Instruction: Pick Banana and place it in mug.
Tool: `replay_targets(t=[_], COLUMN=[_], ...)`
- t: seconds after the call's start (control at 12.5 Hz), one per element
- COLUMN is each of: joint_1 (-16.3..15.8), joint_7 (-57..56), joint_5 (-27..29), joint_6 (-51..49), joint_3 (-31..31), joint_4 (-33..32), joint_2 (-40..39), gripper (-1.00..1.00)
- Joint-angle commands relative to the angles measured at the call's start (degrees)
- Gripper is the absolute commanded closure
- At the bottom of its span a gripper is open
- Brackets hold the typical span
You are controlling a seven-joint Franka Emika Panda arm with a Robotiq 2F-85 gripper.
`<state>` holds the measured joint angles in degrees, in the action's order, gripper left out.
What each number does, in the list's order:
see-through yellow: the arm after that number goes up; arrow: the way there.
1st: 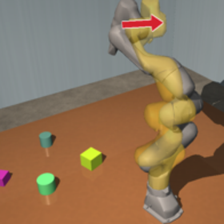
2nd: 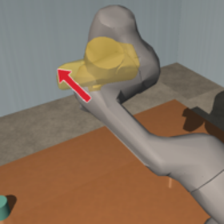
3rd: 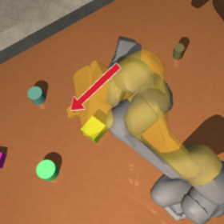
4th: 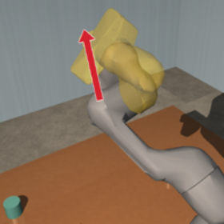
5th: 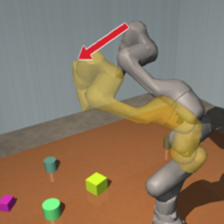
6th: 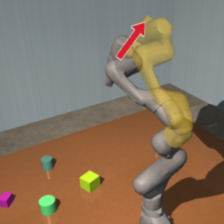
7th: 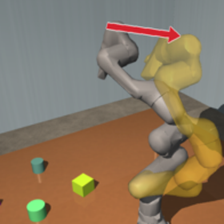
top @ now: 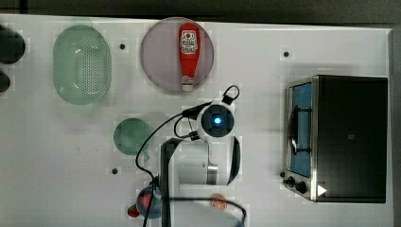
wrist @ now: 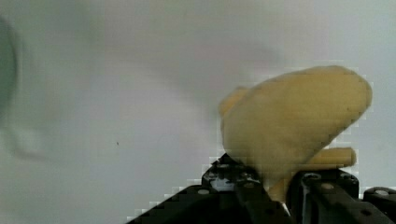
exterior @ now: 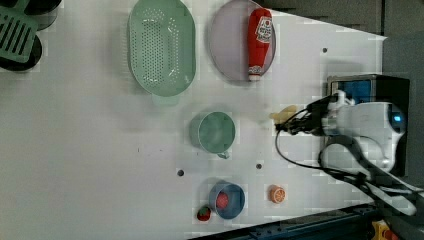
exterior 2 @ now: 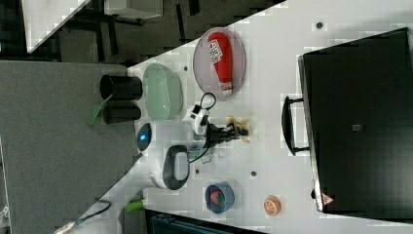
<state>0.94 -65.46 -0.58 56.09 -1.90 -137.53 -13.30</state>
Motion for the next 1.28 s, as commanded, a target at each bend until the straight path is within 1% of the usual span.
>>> replay_targets(t=[0.08,0.24,0.4,0.48,0.72,1.04,1.28], joint_1=[0.76,0.62,0.11,-0.43,-1.51,-2.35,-2.63], joint_7=[-1.16,1.46,7.33,11.58,20.23,37.25,51.21], joint_5=[-1.0,-1.0,-1.0,-0.99,-0.98,-0.45,3.16], joint_6=[-9.98,-21.58,-31.8,-36.25,-36.77,-36.56,-35.75], joint_3=[-1.69,-1.48,-0.57,1.22,6.98,16.07,21.98], joint_4=[4.75,8.27,12.4,14.34,15.0,14.68,14.12], joint_2=[14.66,19.71,22.9,24.25,25.25,24.4,22.39], gripper=[0.57,0.57,0.57,0.57,0.57,0.56,0.56])
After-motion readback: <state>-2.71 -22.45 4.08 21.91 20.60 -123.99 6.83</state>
